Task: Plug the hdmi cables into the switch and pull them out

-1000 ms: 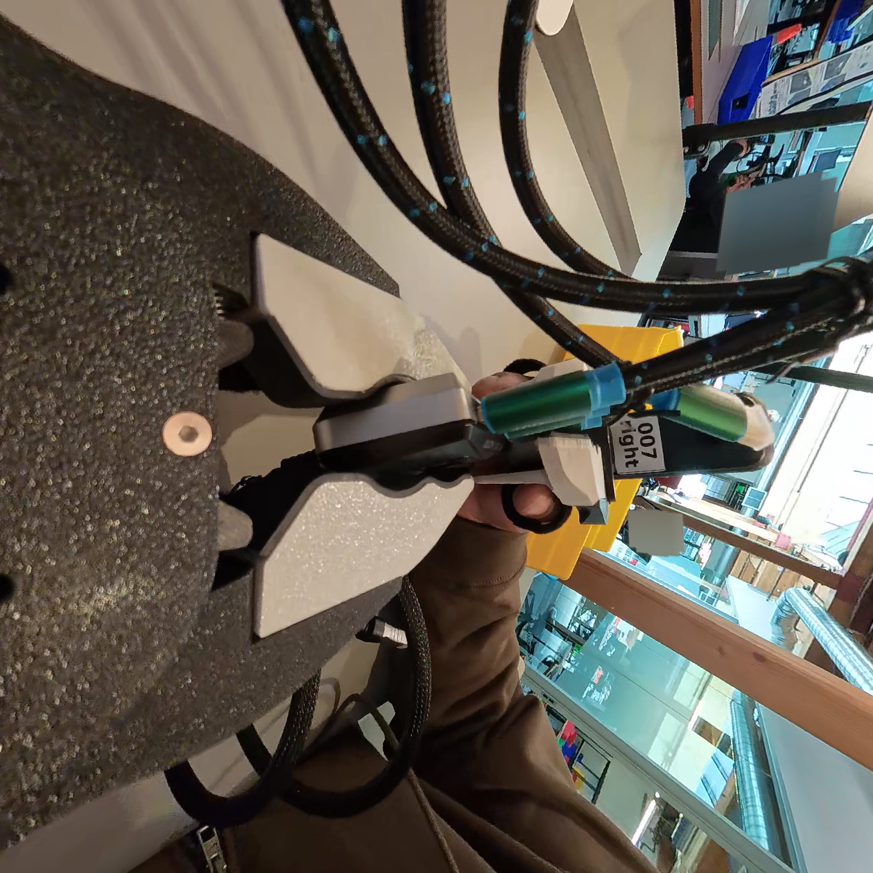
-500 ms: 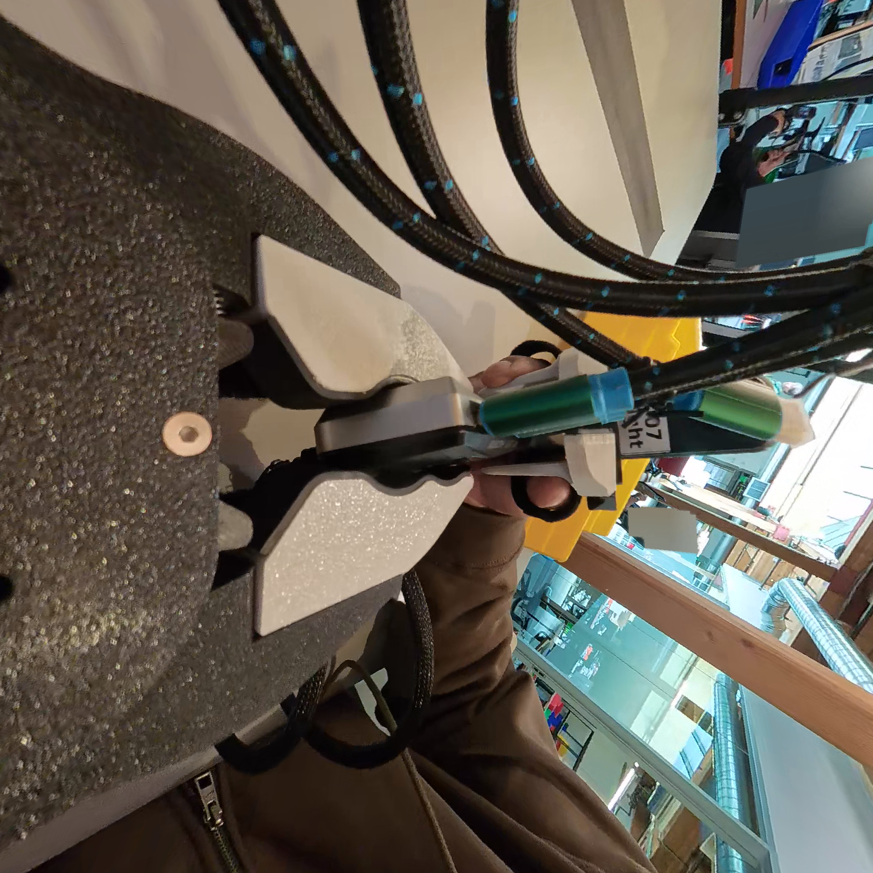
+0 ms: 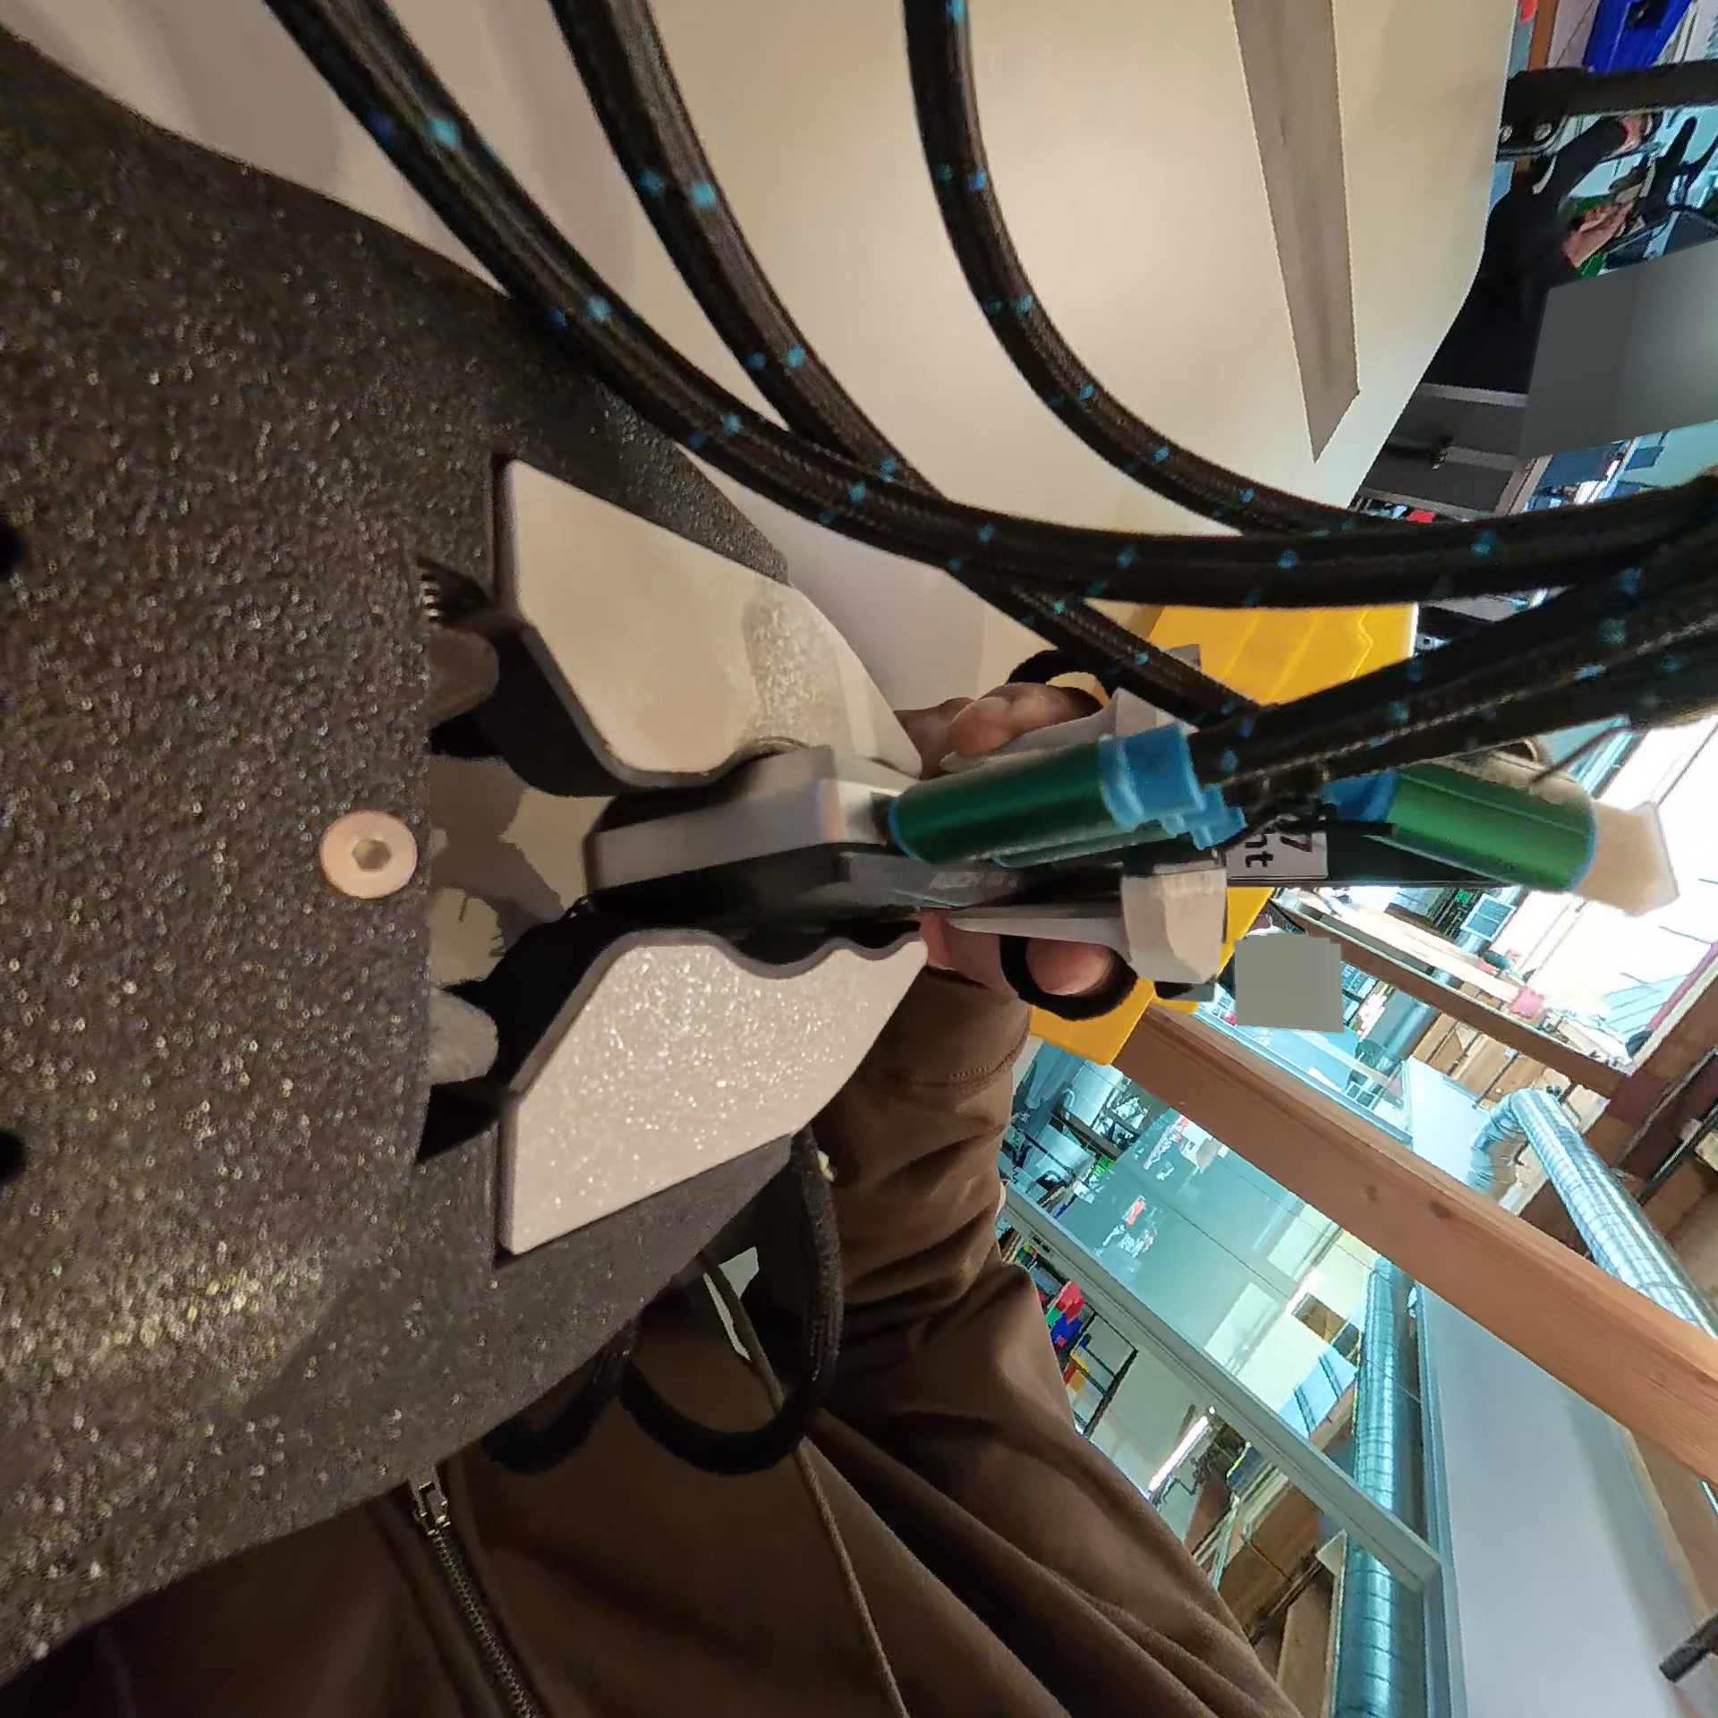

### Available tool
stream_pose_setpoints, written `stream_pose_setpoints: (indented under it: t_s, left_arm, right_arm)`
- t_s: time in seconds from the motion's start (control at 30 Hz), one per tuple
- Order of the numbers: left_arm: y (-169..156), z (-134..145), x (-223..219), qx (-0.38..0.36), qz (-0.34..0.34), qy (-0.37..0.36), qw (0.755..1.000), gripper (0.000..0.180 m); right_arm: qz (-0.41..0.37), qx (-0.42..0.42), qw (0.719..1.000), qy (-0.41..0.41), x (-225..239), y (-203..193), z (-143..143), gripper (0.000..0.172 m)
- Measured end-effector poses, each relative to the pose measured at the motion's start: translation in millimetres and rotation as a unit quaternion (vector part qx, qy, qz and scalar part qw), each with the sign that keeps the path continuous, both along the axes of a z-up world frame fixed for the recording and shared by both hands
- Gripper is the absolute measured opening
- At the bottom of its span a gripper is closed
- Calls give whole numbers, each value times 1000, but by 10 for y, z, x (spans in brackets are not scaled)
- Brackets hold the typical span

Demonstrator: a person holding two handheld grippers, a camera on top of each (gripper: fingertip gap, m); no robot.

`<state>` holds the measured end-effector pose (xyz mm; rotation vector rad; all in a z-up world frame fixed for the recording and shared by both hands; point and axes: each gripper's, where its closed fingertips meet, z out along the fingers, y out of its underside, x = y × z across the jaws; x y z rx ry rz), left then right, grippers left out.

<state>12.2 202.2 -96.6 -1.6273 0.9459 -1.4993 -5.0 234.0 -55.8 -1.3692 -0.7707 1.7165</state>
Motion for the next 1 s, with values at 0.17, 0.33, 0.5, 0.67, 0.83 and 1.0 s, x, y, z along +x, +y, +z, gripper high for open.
stream_pose_setpoints:
  t_s: [0.17,0.33,0.5,0.67,0.83,1.0]
  left_arm:
    - [14,7,0,-17,7,-13,1000,32]
    - [73,-92,73,-18,33,16,999,50]
    - [101,-60,76,-24,41,0,999,44]
    - [62,-78,79,-58,19,-4,998,37]
    - [24,-98,188,-43,16,8,999,36]
    - [-83,-170,225,-68,-26,27,997,36]
  right_arm:
    - [4,2,1000,10,-57,-30,15,11]
    - [4,0,1000,-4,-141,-38,-42,12]
    - [-5,8,1000,-15,-130,-11,-57,11]
    - [-18,30,998,-46,-127,8,-98,12]
    - [-28,31,998,-57,-32,38,-64,11]
    - [-17,17,998,-63,-16,33,-78,11]
